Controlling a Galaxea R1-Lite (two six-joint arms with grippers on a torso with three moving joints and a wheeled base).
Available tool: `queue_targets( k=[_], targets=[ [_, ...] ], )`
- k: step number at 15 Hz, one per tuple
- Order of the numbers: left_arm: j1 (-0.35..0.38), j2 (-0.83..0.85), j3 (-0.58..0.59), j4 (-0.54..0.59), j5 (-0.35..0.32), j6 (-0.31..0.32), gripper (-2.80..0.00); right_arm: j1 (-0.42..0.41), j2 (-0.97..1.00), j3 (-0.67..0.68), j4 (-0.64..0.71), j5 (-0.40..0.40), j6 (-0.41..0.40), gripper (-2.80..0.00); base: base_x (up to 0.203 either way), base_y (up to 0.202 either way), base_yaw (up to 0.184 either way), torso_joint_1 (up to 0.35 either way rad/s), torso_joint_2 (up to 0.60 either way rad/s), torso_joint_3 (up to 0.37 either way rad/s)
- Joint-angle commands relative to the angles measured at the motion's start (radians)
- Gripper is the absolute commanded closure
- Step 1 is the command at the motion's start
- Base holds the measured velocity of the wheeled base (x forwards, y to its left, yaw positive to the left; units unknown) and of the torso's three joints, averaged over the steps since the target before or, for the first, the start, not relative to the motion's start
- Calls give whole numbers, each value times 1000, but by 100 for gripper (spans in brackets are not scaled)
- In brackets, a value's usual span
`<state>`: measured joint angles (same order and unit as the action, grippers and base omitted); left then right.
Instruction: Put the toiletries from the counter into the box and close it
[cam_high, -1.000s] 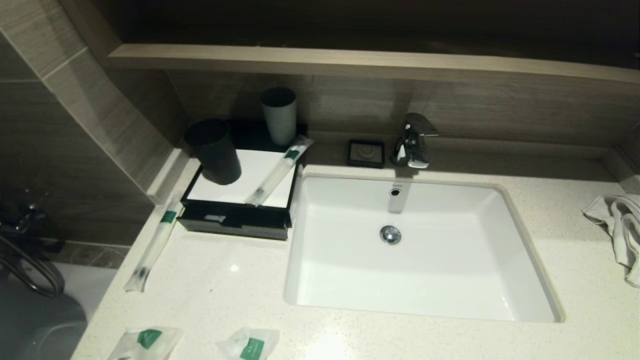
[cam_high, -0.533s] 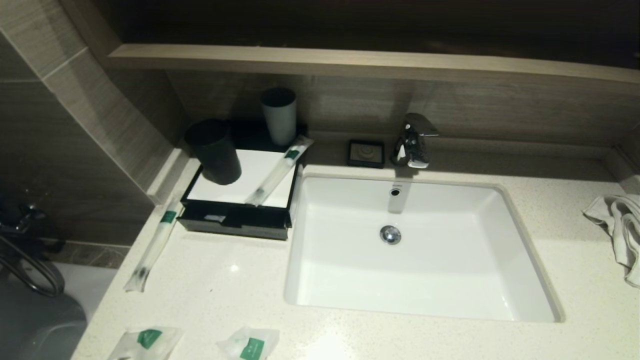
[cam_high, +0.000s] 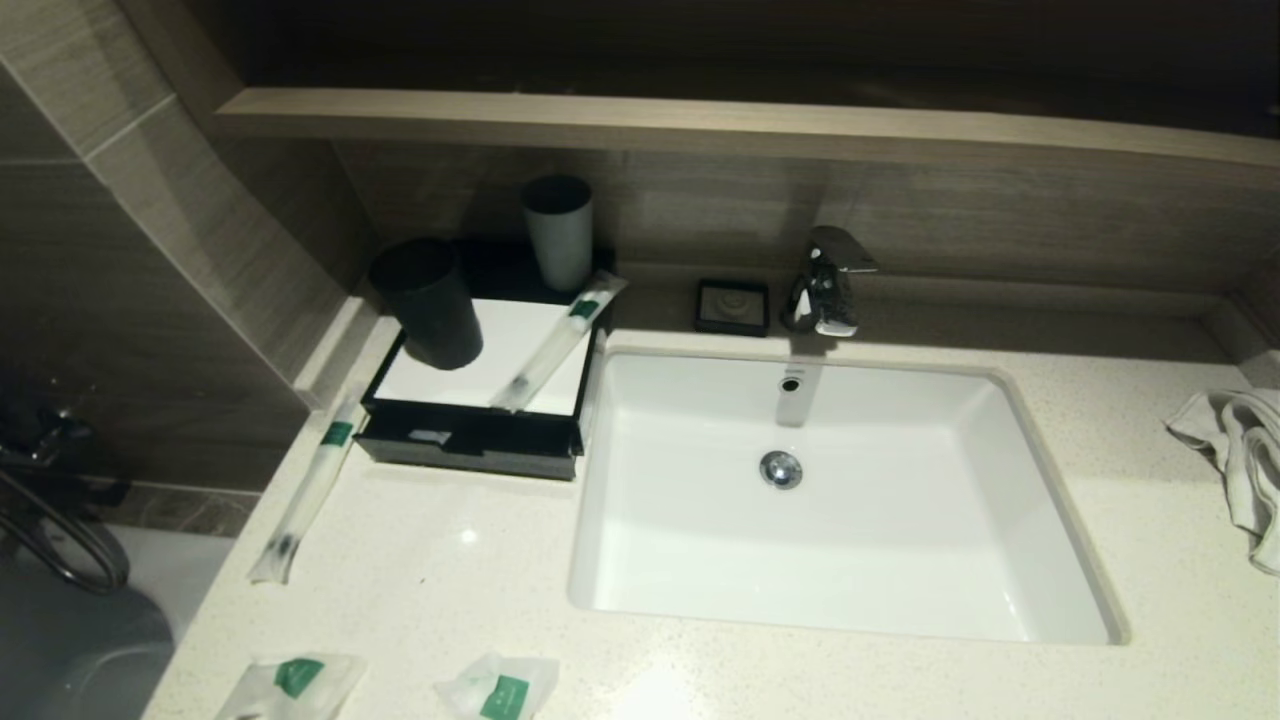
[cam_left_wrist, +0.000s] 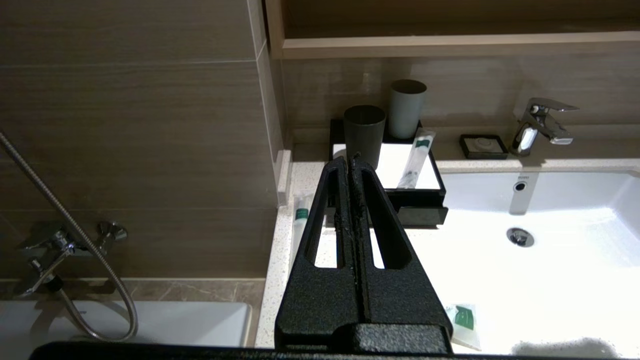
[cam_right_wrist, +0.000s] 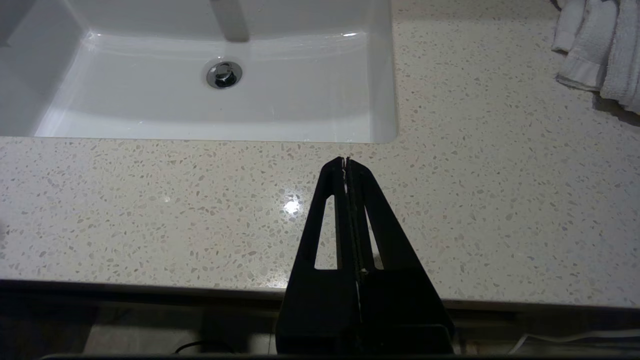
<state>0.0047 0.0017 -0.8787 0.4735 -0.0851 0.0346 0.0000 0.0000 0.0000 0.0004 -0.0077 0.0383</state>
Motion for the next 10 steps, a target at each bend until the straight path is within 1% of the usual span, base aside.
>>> queue_targets(
  k=[1,5,6,7,10],
  targets=[
    [0,13,9,5,2,1,0,0,2,0,0,0,0,0,0,0,0,0,0,0],
    [1,142,1,-21,1,-4,0,0,1,0,0,0,0,0,0,0,0,0,0,0],
    [1,187,2,-47,2,-6,0,0,2,0,0,-2,0,0,0,0,0,0,0,0],
    [5,214,13,-77,1,-5,0,0,0,0,1,0,0,0,0,0,0,0,0,0],
    [12,265,65,-88,-1,-1,0,0,0,0,0,0,0,0,0,0,0,0,0,0]
  ],
)
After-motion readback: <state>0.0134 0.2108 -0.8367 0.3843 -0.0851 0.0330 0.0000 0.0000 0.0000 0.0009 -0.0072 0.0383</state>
